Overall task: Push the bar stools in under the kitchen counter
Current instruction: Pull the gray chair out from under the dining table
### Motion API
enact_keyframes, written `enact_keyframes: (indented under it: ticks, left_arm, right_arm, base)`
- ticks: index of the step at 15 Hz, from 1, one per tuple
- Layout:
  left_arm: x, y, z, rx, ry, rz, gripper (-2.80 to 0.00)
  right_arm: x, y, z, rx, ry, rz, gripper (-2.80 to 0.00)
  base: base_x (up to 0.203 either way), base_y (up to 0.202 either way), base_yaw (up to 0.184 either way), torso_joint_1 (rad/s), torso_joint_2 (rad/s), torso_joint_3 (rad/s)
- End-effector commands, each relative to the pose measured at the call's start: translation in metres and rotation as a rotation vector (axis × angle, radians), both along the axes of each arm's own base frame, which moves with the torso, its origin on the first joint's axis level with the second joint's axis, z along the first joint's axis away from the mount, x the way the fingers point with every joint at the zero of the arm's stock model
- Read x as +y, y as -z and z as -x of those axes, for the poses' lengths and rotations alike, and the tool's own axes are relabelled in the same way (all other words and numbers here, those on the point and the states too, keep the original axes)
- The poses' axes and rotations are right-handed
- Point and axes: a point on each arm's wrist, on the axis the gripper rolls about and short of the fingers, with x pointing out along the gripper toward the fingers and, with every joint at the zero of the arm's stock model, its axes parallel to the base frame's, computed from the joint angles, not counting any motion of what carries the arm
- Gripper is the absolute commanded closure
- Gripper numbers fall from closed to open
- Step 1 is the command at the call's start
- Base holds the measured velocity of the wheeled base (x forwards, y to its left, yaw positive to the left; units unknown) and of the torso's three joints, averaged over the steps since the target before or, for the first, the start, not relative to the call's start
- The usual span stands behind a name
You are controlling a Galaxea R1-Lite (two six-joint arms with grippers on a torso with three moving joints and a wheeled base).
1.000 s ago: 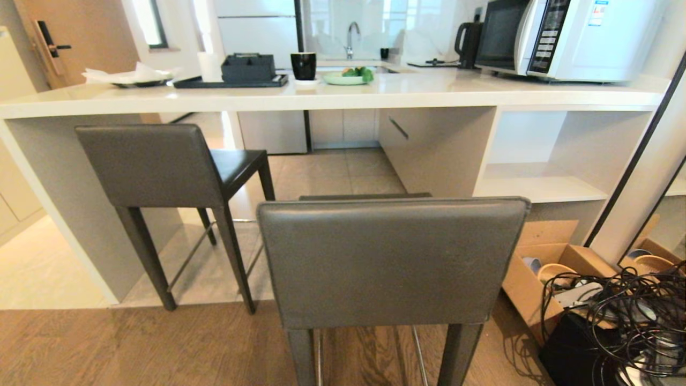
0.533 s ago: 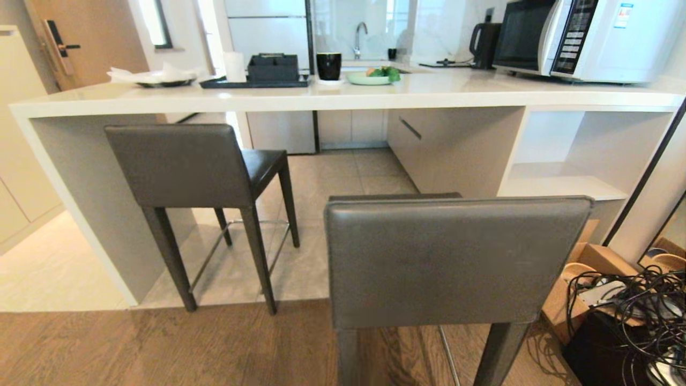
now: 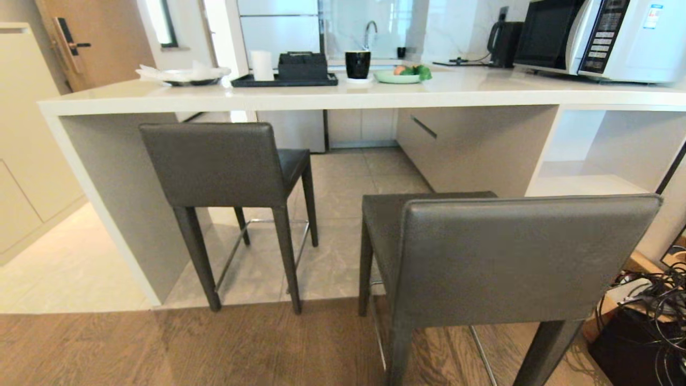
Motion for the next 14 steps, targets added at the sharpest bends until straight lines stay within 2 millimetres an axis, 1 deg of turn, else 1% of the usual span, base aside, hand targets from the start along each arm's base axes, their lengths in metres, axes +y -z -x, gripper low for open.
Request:
enact_keyframes:
  ticks: [1, 14]
  left_arm:
    - [0.0000, 0.0003, -0.0002, 0.002, -0.001, 0.000, 0.00]
    - [0.0000, 0.0003, -0.0002, 0.002, -0.002, 0.000, 0.00]
  right_arm:
    - [0.0000, 0.0004, -0.0001, 0.001, 0.000, 0.000, 0.00]
    - [0.0000, 0.0004, -0.0001, 0.002, -0.002, -0.001, 0.00]
  base:
    - [0.000, 0.201, -0.003, 0.006, 0.00, -0.001]
    - [0.000, 0.198, -0.001, 0.002, 0.00, 0.002]
